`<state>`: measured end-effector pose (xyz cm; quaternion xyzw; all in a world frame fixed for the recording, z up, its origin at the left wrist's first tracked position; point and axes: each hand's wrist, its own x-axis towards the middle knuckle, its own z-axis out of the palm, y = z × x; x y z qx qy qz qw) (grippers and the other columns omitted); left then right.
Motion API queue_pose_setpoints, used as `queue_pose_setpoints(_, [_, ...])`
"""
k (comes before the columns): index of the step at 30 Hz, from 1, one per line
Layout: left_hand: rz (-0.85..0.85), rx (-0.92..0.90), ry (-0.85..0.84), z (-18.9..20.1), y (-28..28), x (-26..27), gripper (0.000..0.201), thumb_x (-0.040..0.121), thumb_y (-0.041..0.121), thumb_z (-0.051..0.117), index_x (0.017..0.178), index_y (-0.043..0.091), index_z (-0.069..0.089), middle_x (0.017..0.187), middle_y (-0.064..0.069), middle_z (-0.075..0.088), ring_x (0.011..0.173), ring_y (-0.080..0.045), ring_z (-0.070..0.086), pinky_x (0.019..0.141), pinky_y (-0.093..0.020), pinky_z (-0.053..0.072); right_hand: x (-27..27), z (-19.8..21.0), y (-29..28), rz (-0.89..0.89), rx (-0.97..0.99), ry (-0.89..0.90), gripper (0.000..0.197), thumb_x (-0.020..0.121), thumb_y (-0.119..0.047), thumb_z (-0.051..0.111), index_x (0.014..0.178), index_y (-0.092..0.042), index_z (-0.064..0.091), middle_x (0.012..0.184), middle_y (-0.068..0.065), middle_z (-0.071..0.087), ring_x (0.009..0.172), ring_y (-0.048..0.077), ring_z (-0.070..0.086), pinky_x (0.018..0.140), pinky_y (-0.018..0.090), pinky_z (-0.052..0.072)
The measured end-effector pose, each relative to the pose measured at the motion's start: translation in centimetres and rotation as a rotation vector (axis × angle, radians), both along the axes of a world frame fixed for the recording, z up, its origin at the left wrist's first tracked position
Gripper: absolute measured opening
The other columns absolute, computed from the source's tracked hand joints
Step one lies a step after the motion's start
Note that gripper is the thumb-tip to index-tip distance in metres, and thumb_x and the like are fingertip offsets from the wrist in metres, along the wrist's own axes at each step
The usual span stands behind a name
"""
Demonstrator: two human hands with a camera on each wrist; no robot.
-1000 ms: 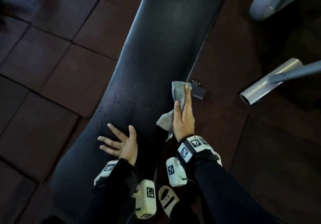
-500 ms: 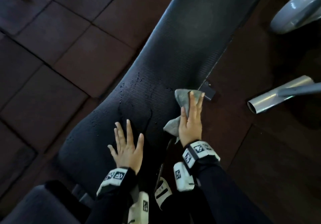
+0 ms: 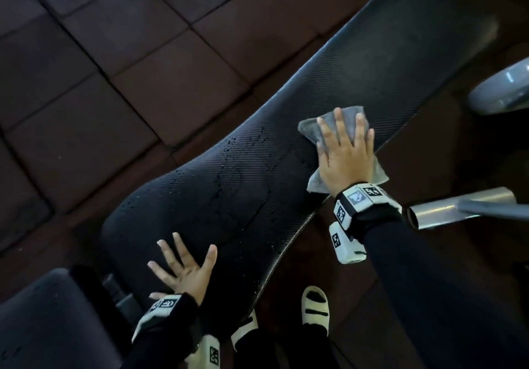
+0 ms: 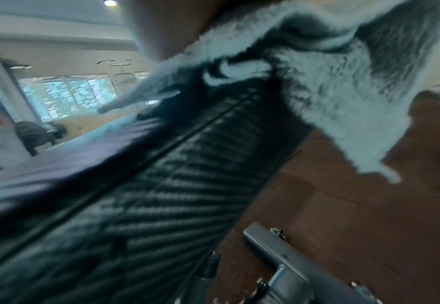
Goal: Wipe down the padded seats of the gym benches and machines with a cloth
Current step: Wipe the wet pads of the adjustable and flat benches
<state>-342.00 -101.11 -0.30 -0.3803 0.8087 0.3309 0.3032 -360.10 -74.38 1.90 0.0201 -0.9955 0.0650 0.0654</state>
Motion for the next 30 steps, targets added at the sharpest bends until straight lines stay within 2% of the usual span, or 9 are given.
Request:
queue_pose_setpoints(3, [0.004, 0.019, -0.007, 0.2, 0.0, -0.1, 0.107, 0.054, 0.098, 0.016, 0.143, 0.05, -0.02, 0.15, 0.022, -0.035, 0.138, -0.021, -0.036, 0.105, -0.066, -0.016, 1.3, -0.4, -2.7, 0.235, 0.089, -0.03, 0.047, 0.092, -0.035, 0.038, 0.138, -0.029, 0.046, 0.149, 0.002, 0.038, 0.137, 0.038, 0.027, 0.109, 0.055, 0.019])
queue_pose_setpoints(6, [0.005, 0.018, -0.018, 0.4, 0.1, -0.2, 0.101, 0.062, 0.091, 0.023, 0.142, 0.05, -0.023, 0.146, 0.023, -0.039, 0.138, -0.02, -0.037, 0.106, -0.067, -0.015, 5.5, -1.5, -4.9, 0.487, 0.112, -0.042, 0.048, 0.088, -0.032, 0.044, 0.136, -0.031, 0.048, 0.148, -0.001, 0.038, 0.139, 0.031, 0.024, 0.111, 0.051, 0.018])
queue_pose_setpoints(8, [-0.008, 0.02, -0.025, 0.3, 0.0, -0.2, 0.103, 0.057, 0.097, 0.019, 0.136, 0.052, -0.029, 0.142, 0.025, -0.044, 0.137, -0.02, -0.039, 0.106, -0.067, -0.015, 8.7, -2.3, -4.7, 0.636, 0.107, -0.045, 0.049, 0.088, -0.028, 0.047, 0.137, -0.032, 0.046, 0.151, -0.003, 0.033, 0.141, 0.029, 0.024, 0.112, 0.05, 0.018])
queue_pose_setpoints(11, [-0.017, 0.025, -0.026, 0.2, 0.0, -0.2, 0.097, 0.062, 0.089, 0.019, 0.135, 0.051, -0.03, 0.142, 0.024, -0.044, 0.136, -0.02, -0.04, 0.106, -0.067, -0.015, 11.1, -2.8, -1.7, 0.773, 0.185, -0.065, 0.059, 0.085, -0.027, 0.048, 0.142, -0.034, 0.036, 0.155, -0.006, 0.021, 0.142, 0.028, 0.018, 0.114, 0.049, 0.014])
queue_pose_setpoints(14, [-0.018, 0.03, -0.026, 0.1, -0.1, -0.1, 0.092, 0.066, 0.082, 0.021, 0.136, 0.051, -0.031, 0.14, 0.025, -0.047, 0.136, -0.02, -0.041, 0.106, -0.067, -0.016, 10.6, -2.5, 1.9, 0.701, 0.246, -0.099, 0.067, 0.08, -0.026, 0.041, 0.145, -0.035, 0.028, 0.157, -0.006, 0.013, 0.143, 0.029, 0.014, 0.114, 0.046, 0.008])
queue_pose_setpoints(17, [-0.026, 0.034, -0.034, -0.2, -0.3, 0.0, 0.091, 0.066, 0.083, 0.021, 0.133, 0.053, -0.033, 0.136, 0.026, -0.05, 0.134, -0.019, -0.042, 0.105, -0.067, -0.017, 7.8, -1.0, 4.4, 0.438, 0.199, -0.137, 0.061, 0.086, -0.029, 0.036, 0.146, -0.035, 0.025, 0.156, -0.004, 0.017, 0.144, 0.03, 0.01, 0.113, 0.049, 0.009])
queue_pose_setpoints(22, [-0.014, 0.033, -0.03, -0.3, -0.2, 0.0, 0.09, 0.07, 0.081, 0.024, 0.134, 0.053, -0.032, 0.136, 0.027, -0.049, 0.134, -0.018, -0.042, 0.104, -0.067, -0.018, 1.8, 1.1, 2.9, 0.179, 0.101, -0.183, 0.05, 0.095, -0.042, 0.025, 0.145, -0.035, 0.028, 0.155, -0.003, 0.024, 0.143, 0.034, 0.012, 0.112, 0.054, 0.01])
queue_pose_setpoints(26, [-0.012, 0.045, -0.019, -0.1, -0.2, 0.0, 0.087, 0.073, 0.08, 0.026, 0.13, 0.055, -0.034, 0.132, 0.03, -0.051, 0.133, -0.018, -0.044, 0.103, -0.066, -0.02, 0.2, 1.2, -1.8, 0.203, 0.074, -0.183, 0.052, 0.093, -0.046, 0.025, 0.143, -0.035, 0.034, 0.153, -0.002, 0.028, 0.142, 0.036, 0.015, 0.113, 0.054, 0.011])
queue_pose_setpoints(30, [-0.018, 0.049, -0.019, 0.2, -0.1, 0.0, 0.089, 0.066, 0.087, 0.022, 0.125, 0.058, -0.038, 0.126, 0.033, -0.055, 0.131, -0.016, -0.045, 0.102, -0.066, -0.021, 3.7, -0.2, -5.6, 0.426, 0.115, -0.14, 0.047, 0.092, -0.039, 0.038, 0.138, -0.033, 0.044, 0.15, -0.001, 0.034, 0.141, 0.034, 0.02, 0.112, 0.053, 0.016])
